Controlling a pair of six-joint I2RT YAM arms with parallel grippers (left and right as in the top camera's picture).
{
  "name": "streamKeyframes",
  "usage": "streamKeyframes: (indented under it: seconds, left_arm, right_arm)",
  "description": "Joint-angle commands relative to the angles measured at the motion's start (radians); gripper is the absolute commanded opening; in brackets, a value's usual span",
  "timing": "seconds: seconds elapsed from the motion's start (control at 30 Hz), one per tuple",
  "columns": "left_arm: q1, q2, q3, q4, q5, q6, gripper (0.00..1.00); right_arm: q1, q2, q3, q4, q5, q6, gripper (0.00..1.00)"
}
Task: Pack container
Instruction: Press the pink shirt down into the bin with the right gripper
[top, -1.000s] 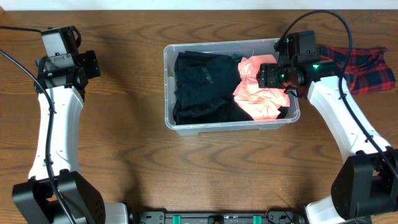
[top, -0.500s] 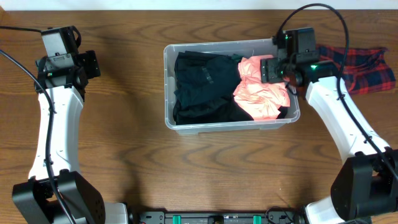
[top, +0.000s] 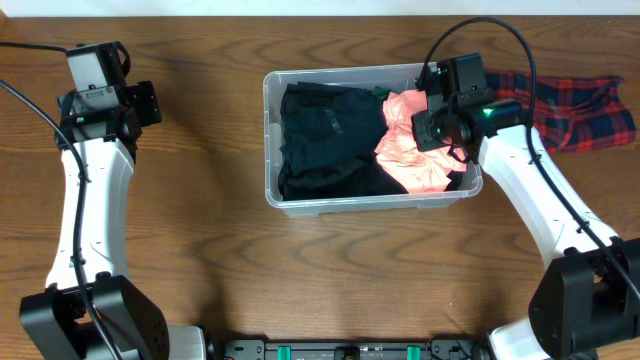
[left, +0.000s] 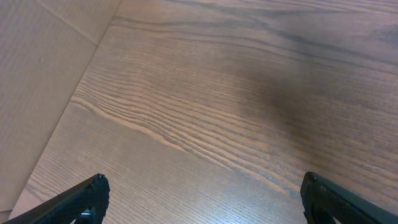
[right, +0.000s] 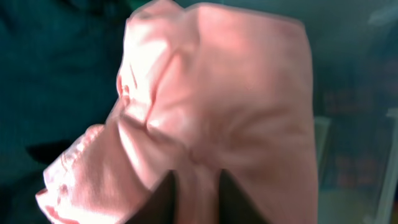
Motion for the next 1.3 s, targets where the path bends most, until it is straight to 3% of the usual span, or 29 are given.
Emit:
streamKeyframes:
  seconds: [0.0,0.23,0.6,0.73,1.0,1.27]
  left_arm:
    - [0.002,0.004,0.001,-0.004,-0.012,-0.009,0.98]
    - [0.002,0.004,0.001,-0.004,-0.012,-0.009,0.98]
    - [0.002,0.004,0.001,-0.004,-0.012,-0.009,0.98]
    - [0.002,0.004,0.001,-0.004,-0.012,-0.009,0.98]
    - [0.002,0.004,0.001,-0.004,-0.012,-0.009,0.98]
    - [0.002,0.004,0.001,-0.004,-0.012,-0.009,0.98]
  right_arm:
    - [0.005,-0.021,-0.002,-0.031,-0.002,-0.003,0.1]
    - [0.005,-0.02,-0.046,-0.069,0.0,0.002,0.09]
    - [0.003,-0.019,-0.367,0.304,0.053,0.003,0.09]
    - [0.003,-0.029,-0.34,0.287,0.055,0.002,0.08]
    - [0.007,-0.127,-0.122,0.148,0.045,-0.002,0.09]
    - [0.011,-0.164,-0.084,0.186,0.016,-0.002,0.08]
